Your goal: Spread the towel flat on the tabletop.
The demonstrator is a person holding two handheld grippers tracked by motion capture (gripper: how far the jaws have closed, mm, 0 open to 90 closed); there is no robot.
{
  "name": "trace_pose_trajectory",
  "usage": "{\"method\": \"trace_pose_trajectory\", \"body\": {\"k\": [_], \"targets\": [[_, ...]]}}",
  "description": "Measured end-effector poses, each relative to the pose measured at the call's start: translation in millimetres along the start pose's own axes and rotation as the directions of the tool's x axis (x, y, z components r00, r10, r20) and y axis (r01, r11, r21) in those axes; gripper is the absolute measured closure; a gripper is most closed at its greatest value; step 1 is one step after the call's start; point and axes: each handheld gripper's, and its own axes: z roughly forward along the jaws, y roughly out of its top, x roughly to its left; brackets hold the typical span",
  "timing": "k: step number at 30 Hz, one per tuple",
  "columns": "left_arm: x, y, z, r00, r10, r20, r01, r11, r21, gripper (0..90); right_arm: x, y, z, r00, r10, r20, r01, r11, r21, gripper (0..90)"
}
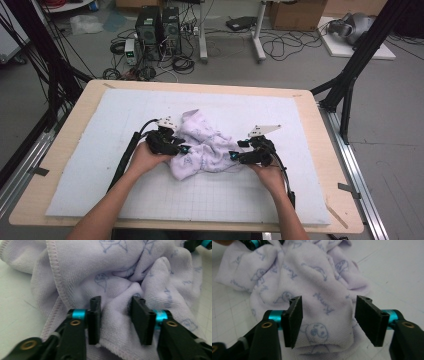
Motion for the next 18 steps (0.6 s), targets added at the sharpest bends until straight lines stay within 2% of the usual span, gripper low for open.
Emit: {"method": "trace_pose_trajectory", "body": {"k": [2, 4, 5, 6, 7, 8, 9, 11, 15, 18], "targets": [[0.5, -0.4, -2.2, 0.9999, 0.0, 0.011, 0.0, 1.0, -0.002, 74.4, -1.9, -1.3, 3.7, 1.0, 0.0, -0.009, 0.0, 1.0, 0.022, 47.4], [1.3, -0.1, -4.5, 0.9999, 0.004, 0.01, -0.004, 1.0, -0.002, 78.5, -2.7, -2.4, 6.0, 0.9998, 0.003, -0.018, -0.002, 0.999, 0.042, 54.8], [0.7, -0.1, -5.0, 0.9999, 0.006, 0.01, -0.006, 1.0, -0.004, 79.4, -2.6, -2.6, 6.6, 0.9996, 0.005, -0.027, -0.003, 0.999, 0.049, 58.7], [0.0, 0.1, -5.7, 0.9999, 0.009, 0.012, -0.009, 0.9999, -0.005, 80.3, -2.4, -2.8, 7.8, 0.9992, -0.014, -0.036, 0.016, 0.998, 0.057, 66.8], [-0.5, 0.5, -7.1, 0.9997, 0.02, 0.01, -0.02, 0.9998, -0.003, 80.3, -2.4, -2.8, 7.8, 0.9992, -0.014, -0.036, 0.016, 0.998, 0.057, 66.8], [-2.2, 0.6, -8.2, 0.9998, 0.015, 0.01, -0.015, 0.9998, -0.011, 81.0, -1.0, -1.6, 6.4, 0.9987, -0.023, -0.046, 0.026, 0.998, 0.057, 70.6], [-2.6, 1.0, -11.1, 0.9996, 0.026, 0.011, -0.026, 0.9996, -0.009, 81.5, 0.0, -0.8, 4.2, 0.9984, -0.033, -0.046, 0.036, 0.998, 0.053, 78.9], [-4.2, 1.3, -19.3, 0.9995, 0.025, 0.016, -0.025, 0.9995, -0.021, 81.6, 1.0, 0.1, 1.2, 0.9981, -0.038, -0.048, 0.04, 0.998, 0.043, 80.4], [-8.2, 0.1, -42.3, 0.9989, 0.037, 0.029, -0.035, 0.9977, -0.057, 81.6, 5.8, 4.1, -12.9, 0.9959, -0.049, -0.077, 0.048, 0.999, -0.017, 84.2], [-15.5, -6.1, -59.0, 0.9984, 0.048, 0.028, -0.046, 0.9961, -0.076, 81.6, 13.7, 8.1, -17.5, 0.9942, -0.063, -0.088, 0.062, 0.998, -0.011, 84.3]]}}
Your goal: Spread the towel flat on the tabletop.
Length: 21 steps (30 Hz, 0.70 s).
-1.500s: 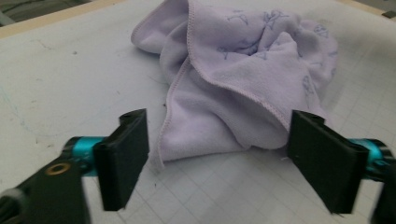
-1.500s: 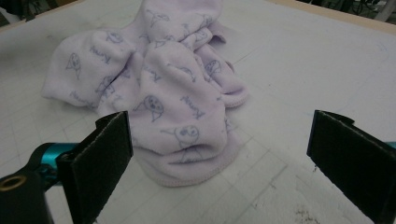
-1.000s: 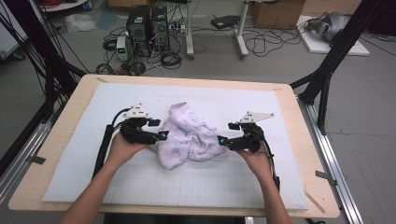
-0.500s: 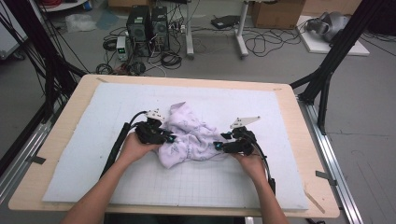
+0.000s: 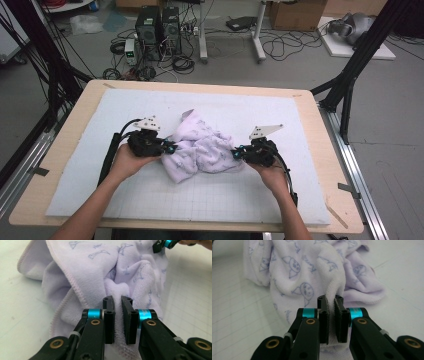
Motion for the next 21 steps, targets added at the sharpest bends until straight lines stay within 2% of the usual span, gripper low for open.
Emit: {"method": "trace_pose_trajectory", "body": {"k": [1, 3, 4, 5, 7, 8, 9, 11, 12, 13, 14, 15, 16, 17, 18, 19, 21], "targets": [[-2.3, -3.0, -5.5, 1.0, 0.003, 0.002, -0.003, 1.0, -0.001, 81.6, 0.0, 0.0, 0.0, 1.0, 0.0, 0.0, 0.0, 1.0, 0.0, 84.3], [-7.4, -11.5, -16.7, 1.0, 0.006, 0.005, -0.006, 0.9998, -0.017, 81.6, 9.6, 4.2, -5.1, 0.9996, -0.024, -0.015, 0.023, 1.0, -0.013, 84.2], [-9.7, -16.5, -22.5, 0.9999, 0.011, 0.003, -0.011, 0.9998, -0.017, 81.6, 15.3, 6.0, -7.8, 0.9992, -0.033, -0.023, 0.033, 0.999, -0.015, 84.3], [-12.5, -22.1, -28.1, 0.9999, 0.012, -0.003, -0.012, 0.9997, -0.021, 81.6, 27.4, 7.6, -12.5, 0.9976, -0.06, -0.036, 0.06, 0.998, -0.006, 84.3], [-19.1, -35.2, -40.9, 0.9999, 0.012, -0.01, -0.012, 0.9997, -0.021, 81.6, 32.6, 7.7, -14.5, 0.9964, -0.076, -0.037, 0.076, 0.997, -0.007, 84.2], [-21.7, -39.7, -44.8, 0.9999, 0.009, -0.013, -0.009, 0.9997, -0.022, 81.6, 43.2, 6.0, -17.6, 0.9949, -0.079, -0.062, 0.079, 0.997, 0.002, 84.3], [-25.2, -45.7, -49.9, 0.9999, 0.008, -0.014, -0.008, 0.9997, -0.022, 81.6, 43.2, 6.0, -17.6, 0.9949, -0.079, -0.062, 0.079, 0.997, 0.002, 84.3], [-31.2, -56.6, -58.7, 0.9998, 0.012, -0.014, -0.013, 0.9999, -0.011, 81.6, 53.7, 1.4, -16.8, 0.9917, -0.092, -0.09, 0.093, 0.996, 0.008, 84.3], [-34.0, -61.7, -62.0, 0.9998, 0.011, -0.014, -0.011, 0.9999, -0.008, 81.6, 63.5, -3.3, -13.8, 0.9882, -0.089, -0.125, 0.092, 0.996, 0.021, 84.2], [-36.4, -66.7, -64.4, 0.9999, 0.007, -0.011, -0.007, 1.0, -0.002, 81.6, 69.2, -6.2, -10.4, 0.9863, -0.093, -0.136, 0.099, 0.995, 0.034, 84.2], [-38.8, -71.5, -65.5, 1.0, 0.004, -0.009, -0.004, 1.0, 0.005, 81.6, 69.2, -6.2, -10.4, 0.9863, -0.093, -0.136, 0.099, 0.995, 0.034, 84.2], [-40.4, -75.8, -65.7, 1.0, 0.003, -0.005, -0.003, 0.9999, 0.013, 81.5, 78.6, -11.9, -1.9, 0.9819, -0.12, -0.146, 0.133, 0.988, 0.082, 82.3], [-41.3, -79.6, -64.8, 1.0, -0.002, -0.002, 0.002, 0.9999, 0.015, 81.2, 78.6, -11.9, -1.9, 0.9819, -0.12, -0.146, 0.133, 0.988, 0.082, 82.3], [-41.4, -82.4, -63.9, 1.0, -0.005, 0.001, 0.005, 0.9998, 0.018, 80.3, 81.9, -18.1, 6.4, 0.9787, -0.125, -0.163, 0.147, 0.98, 0.133, 72.3], [-40.8, -83.9, -62.9, 1.0, -0.004, 0.004, 0.004, 0.9998, 0.02, 80.3, 81.9, -18.1, 6.4, 0.9787, -0.125, -0.163, 0.147, 0.98, 0.133, 72.3], [-40.3, -84.2, -62.3, 0.9999, -0.013, 0.003, 0.013, 0.9998, 0.014, 77.0, 80.1, -20.1, 8.8, 0.9772, -0.115, -0.178, 0.142, 0.979, 0.145, 67.4], [-38.4, -81.2, -63.9, 0.9999, -0.016, 0.0, 0.016, 0.9999, -0.005, 64.5, 77.3, -19.2, 6.5, 0.9789, -0.095, -0.181, 0.118, 0.986, 0.121, 57.4]]}}
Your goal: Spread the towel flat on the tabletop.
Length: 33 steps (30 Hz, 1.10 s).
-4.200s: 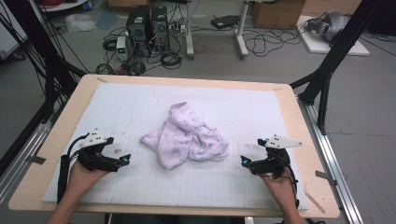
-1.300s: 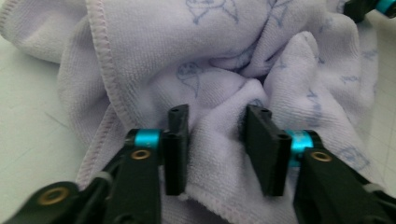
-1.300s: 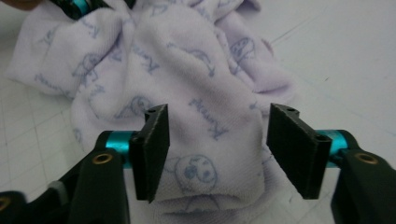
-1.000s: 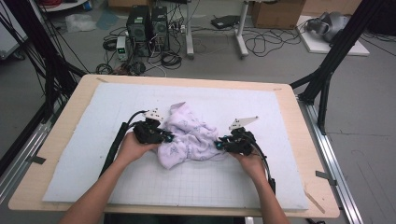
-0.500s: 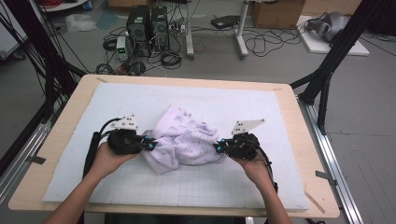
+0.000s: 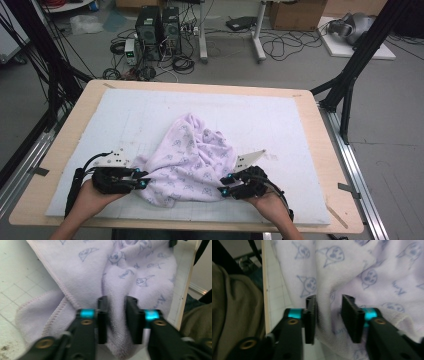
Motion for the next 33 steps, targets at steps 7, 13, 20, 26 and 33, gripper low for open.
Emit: {"method": "trace_pose_trajectory", "body": {"k": [7, 13, 20, 26, 33], "targets": [[14.3, 32.7, 1.5, 0.9985, 0.024, -0.05, -0.028, 0.9972, -0.069, 47.2, -22.3, 22.9, -24.7, 0.995, 0.023, 0.097, -0.009, 0.991, -0.137, 44.4], [34.6, 48.5, 42.5, 0.9969, 0.017, -0.077, -0.019, 0.9996, -0.021, 46.3, -55.5, 20.9, 0.1, 0.9833, 0.071, 0.167, -0.055, 0.993, -0.101, 43.4], [45.7, 42.9, 78.3, 0.9981, 0.013, -0.06, -0.006, 0.9936, 0.113, 63.4, -67.1, 14.6, 28.8, 0.9854, 0.05, 0.163, -0.059, 0.997, 0.047, 49.2], [44.6, 37.4, 85.4, 0.9997, 0.011, -0.021, -0.007, 0.983, 0.184, 88.3, -67.9, 10.0, 28.1, 0.9887, 0.046, 0.143, -0.052, 0.998, 0.037, 78.4], [37.4, 25.0, 62.0, 0.9996, 0.003, -0.027, 0.0, 0.9911, 0.133, 89.6, -55.7, 9.7, 17.5, 0.9919, 0.023, 0.125, -0.027, 0.999, 0.033, 83.4]]}}
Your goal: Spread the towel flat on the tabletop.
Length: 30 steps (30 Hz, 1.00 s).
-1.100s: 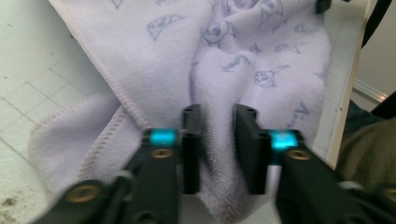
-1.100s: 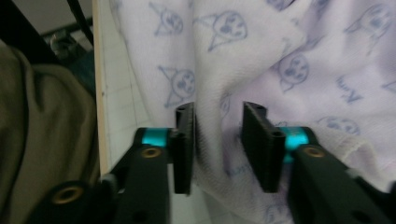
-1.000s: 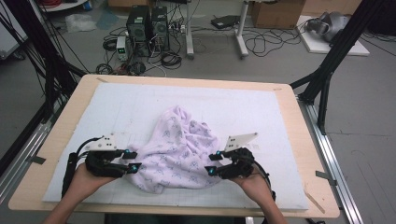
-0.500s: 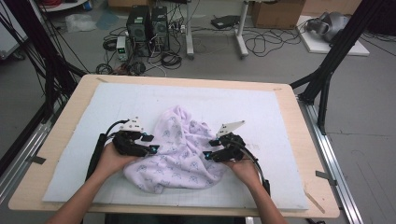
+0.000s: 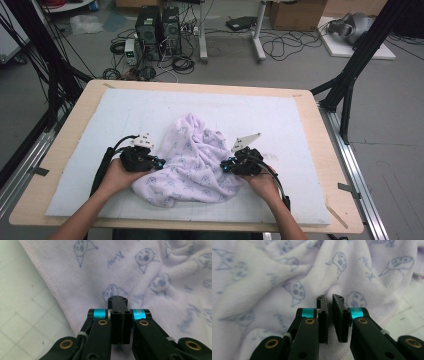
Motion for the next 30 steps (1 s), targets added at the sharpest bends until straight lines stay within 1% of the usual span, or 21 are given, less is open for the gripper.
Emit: {"method": "trace_pose_trajectory", "body": {"k": [3, 5, 6, 8, 9, 11, 13, 14, 15, 16, 18, 19, 21, 22, 24, 25, 26, 27, 28, 29, 30], "targets": [[-5.8, -13.0, -10.0, 1.0, -0.003, -0.002, 0.003, 0.9999, -0.013, 89.6, 9.5, -2.1, -8.7, 1.0, -0.007, -0.006, 0.007, 1.0, -0.016, 83.4], [-10.4, -20.9, -15.4, 1.0, -0.001, -0.002, 0.001, 0.9999, -0.014, 89.7, 23.7, -6.1, -15.3, 0.9993, -0.033, -0.014, 0.033, 0.999, -0.01, 83.4], [-11.8, -23.6, -17.4, 1.0, 0.003, -0.004, -0.003, 0.9999, -0.011, 89.7, 23.7, -6.1, -15.3, 0.9993, -0.033, -0.014, 0.033, 0.999, -0.01, 83.4], [-15.8, -29.9, -22.0, 1.0, -0.004, -0.002, 0.004, 0.9999, -0.012, 89.6, 31.0, -10.7, -16.6, 0.9989, -0.039, -0.025, 0.039, 0.999, 0.008, 83.4], [-16.9, -31.8, -25.1, 1.0, 0.003, -0.004, -0.003, 0.9999, -0.01, 89.6, 32.8, -12.7, -16.6, 0.9988, -0.038, -0.032, 0.039, 0.999, 0.011, 83.4], [-17.1, -31.4, -29.1, 0.9999, 0.008, -0.006, -0.008, 0.9998, -0.02, 89.6, 35.3, -16.2, -19.3, 0.9987, -0.034, -0.039, 0.034, 0.999, -0.003, 82.8], [-14.4, -25.0, -31.9, 0.9997, 0.019, -0.012, -0.02, 0.9991, -0.039, 88.0, 34.3, -14.2, -23.9, 0.9986, -0.037, -0.036, 0.036, 0.999, -0.031, 80.1], [-13.1, -21.4, -32.2, 0.9998, 0.014, -0.013, -0.015, 0.9989, -0.044, 79.5, 30.3, -7.9, -29.9, 0.9991, -0.032, -0.028, 0.03, 0.998, -0.061, 73.9], [-11.1, -15.7, -32.3, 0.9998, 0.015, -0.014, -0.016, 0.9982, -0.058, 79.5, 30.3, -7.9, -29.9, 0.9991, -0.032, -0.028, 0.03, 0.998, -0.061, 73.9], [-8.7, -9.3, -31.9, 0.9997, 0.019, -0.018, -0.02, 0.9973, -0.071, 76.8, 27.2, -3.6, -32.8, 0.9995, -0.028, -0.016, 0.026, 0.997, -0.075, 71.2], [-2.6, 7.5, -27.3, 0.9996, 0.013, -0.026, -0.015, 0.9955, -0.093, 69.2, 20.2, 5.4, -36.3, 0.9996, -0.026, 0.005, 0.027, 0.994, -0.103, 66.3], [0.7, 15.2, -23.7, 0.9994, 0.02, -0.029, -0.023, 0.9947, -0.1, 66.4, 14.7, 10.7, -35.9, 0.9991, -0.029, 0.032, 0.032, 0.994, -0.108, 65.3], [6.6, 27.7, -13.0, 0.9992, 0.013, -0.039, -0.017, 0.9923, -0.122, 60.7, 4.3, 16.7, -31.0, 0.9991, -0.015, 0.041, 0.019, 0.994, -0.109, 63.3], [8.7, 31.7, -8.0, 0.9993, 0.006, -0.036, -0.01, 0.9934, -0.115, 57.9, -0.5, 18.8, -27.1, 0.9992, -0.007, 0.039, 0.011, 0.994, -0.112, 62.0], [12.5, 39.4, 6.3, 0.9989, 0.0, -0.046, -0.004, 0.9965, -0.083, 55.5, -8.0, 21.6, -17.3, 0.9983, -0.008, 0.058, 0.013, 0.995, -0.1, 58.7], [14.0, 41.4, 14.5, 0.9971, 0.008, -0.076, -0.013, 0.998, -0.062, 53.9, -10.2, 22.1, -13.3, 0.9984, -0.001, 0.057, 0.006, 0.996, -0.093, 57.9], [15.2, 41.3, 19.3, 0.9959, 0.008, -0.09, -0.013, 0.9982, -0.058, 52.6, -13.3, 22.5, -6.8, 0.9982, 0.001, 0.059, 0.004, 0.997, -0.08, 57.7], [18.3, 40.0, 26.1, 0.9938, 0.004, -0.111, -0.008, 0.9991, -0.04, 51.3, -17.7, 21.8, 3.0, 0.9979, -0.002, 0.064, 0.005, 0.999, -0.054, 58.0], [20.6, 38.8, 30.1, 0.993, 0.0, -0.119, -0.002, 0.9998, -0.021, 51.3, -19.1, 21.4, 6.2, 0.9978, 0.006, 0.065, -0.003, 0.999, -0.046, 58.2], [24.2, 36.8, 35.0, 0.9926, -0.009, -0.121, 0.01, 0.9999, 0.007, 51.3, -19.1, 21.4, 6.2, 0.9978, 0.006, 0.065, -0.003, 0.999, -0.046, 58.2], [27.6, 34.5, 40.3, 0.9937, -0.029, -0.108, 0.033, 0.9989, 0.033, 51.6, -21.4, 20.5, 10.0, 0.998, 0.008, 0.062, -0.006, 0.999, -0.036, 59.0]]}}
